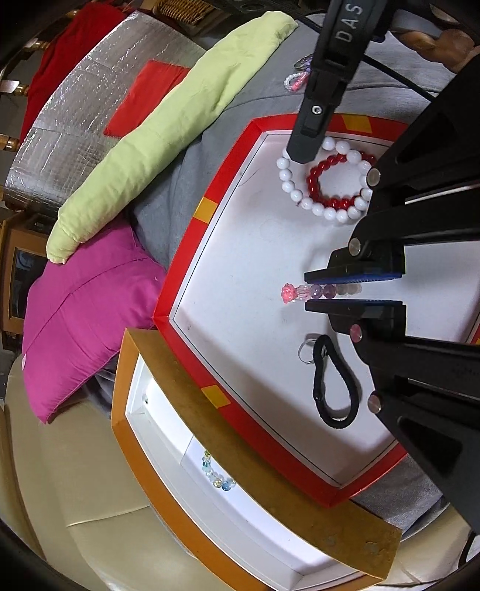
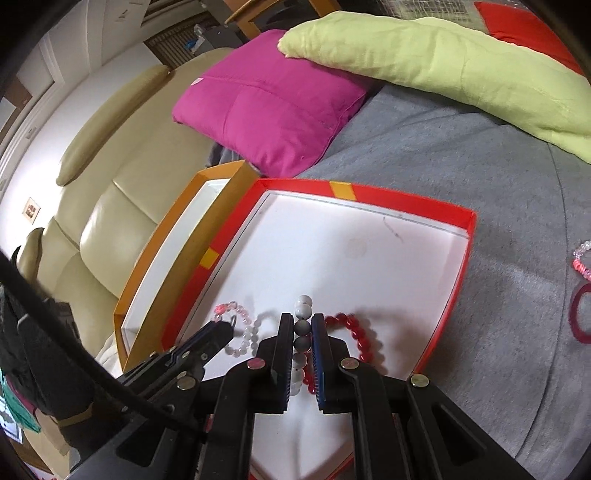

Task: Organize jewelry
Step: 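Lower both bracelets into the red box tray and open both grippers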

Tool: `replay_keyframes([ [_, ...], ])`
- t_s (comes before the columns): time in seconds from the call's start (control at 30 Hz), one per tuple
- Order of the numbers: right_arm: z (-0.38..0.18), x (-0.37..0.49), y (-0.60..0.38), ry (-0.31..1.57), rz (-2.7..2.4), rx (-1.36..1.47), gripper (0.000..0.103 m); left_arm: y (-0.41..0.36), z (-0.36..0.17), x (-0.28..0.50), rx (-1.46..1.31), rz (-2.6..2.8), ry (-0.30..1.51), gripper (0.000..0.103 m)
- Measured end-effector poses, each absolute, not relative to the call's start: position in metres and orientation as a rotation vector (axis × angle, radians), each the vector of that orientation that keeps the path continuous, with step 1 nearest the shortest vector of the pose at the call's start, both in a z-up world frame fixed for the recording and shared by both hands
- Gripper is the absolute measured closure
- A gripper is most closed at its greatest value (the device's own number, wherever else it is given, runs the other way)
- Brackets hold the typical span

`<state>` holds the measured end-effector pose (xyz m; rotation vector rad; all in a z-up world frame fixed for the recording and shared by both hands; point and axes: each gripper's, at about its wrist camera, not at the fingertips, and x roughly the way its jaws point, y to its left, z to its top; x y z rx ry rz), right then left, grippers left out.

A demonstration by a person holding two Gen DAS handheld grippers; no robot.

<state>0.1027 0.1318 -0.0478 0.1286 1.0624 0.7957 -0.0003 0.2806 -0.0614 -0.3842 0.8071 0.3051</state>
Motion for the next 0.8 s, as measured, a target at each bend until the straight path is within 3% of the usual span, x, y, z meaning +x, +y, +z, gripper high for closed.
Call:
replay_keyframes([
  [0.8, -0.075, 0.147, 0.117, 1.140, 0.706, 0.247, 0.092, 0.279, -0.076, 0.012, -0.366, 0.323, 0.840, 0.095],
])
